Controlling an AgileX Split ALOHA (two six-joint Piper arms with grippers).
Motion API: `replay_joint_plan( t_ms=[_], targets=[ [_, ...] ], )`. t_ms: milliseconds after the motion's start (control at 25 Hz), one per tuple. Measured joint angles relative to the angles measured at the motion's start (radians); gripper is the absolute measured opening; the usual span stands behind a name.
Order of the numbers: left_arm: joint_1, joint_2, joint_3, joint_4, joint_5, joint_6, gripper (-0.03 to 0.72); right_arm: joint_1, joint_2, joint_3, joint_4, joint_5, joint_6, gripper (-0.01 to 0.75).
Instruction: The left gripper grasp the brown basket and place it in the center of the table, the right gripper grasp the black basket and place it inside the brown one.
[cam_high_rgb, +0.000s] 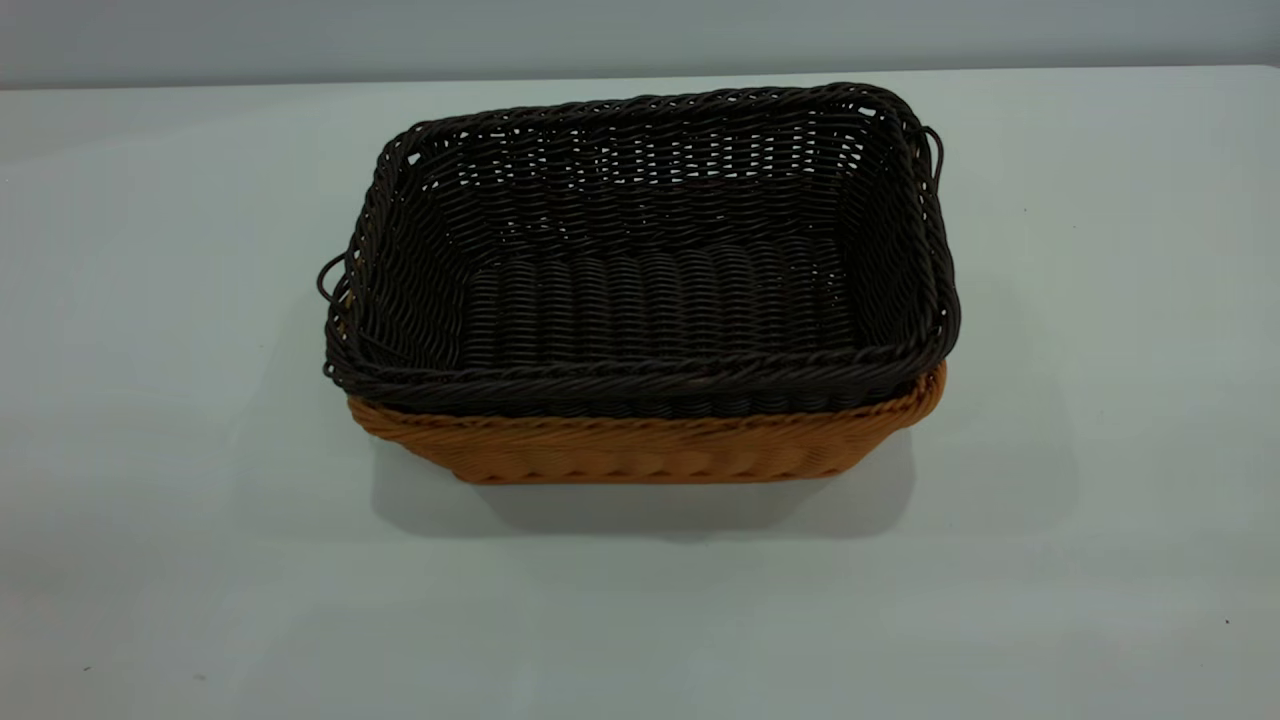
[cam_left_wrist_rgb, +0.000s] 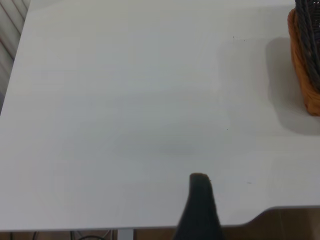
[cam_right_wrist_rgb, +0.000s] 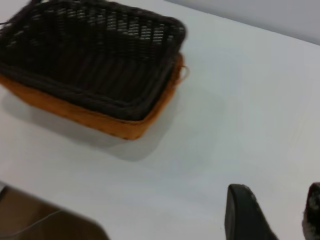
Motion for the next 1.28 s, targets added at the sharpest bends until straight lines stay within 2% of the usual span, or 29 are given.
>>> replay_joint_plan(
  t_ms=[200, 320, 720, 1280],
  targets=[
    [0.000, 0.000, 0.000, 0.000, 0.000, 0.000, 0.535, -0.125, 0.000, 0.001, -0.054, -0.010, 0.048, 0.239],
    [0.000, 0.000, 0.000, 0.001, 0.000, 0.000, 0.535, -0.163, 0.000, 0.001, -0.097, -0.016, 0.113, 0.239],
    [0.000, 0.000, 0.000, 0.001, 0.000, 0.000, 0.535, -0.165, 0.000, 0.008, -0.210, -0.021, 0.290, 0.239],
    [0.000, 0.000, 0.000, 0.001, 0.000, 0.000, 0.535, -0.165, 0.000, 0.008, -0.211, -0.021, 0.290, 0.239]
  ],
)
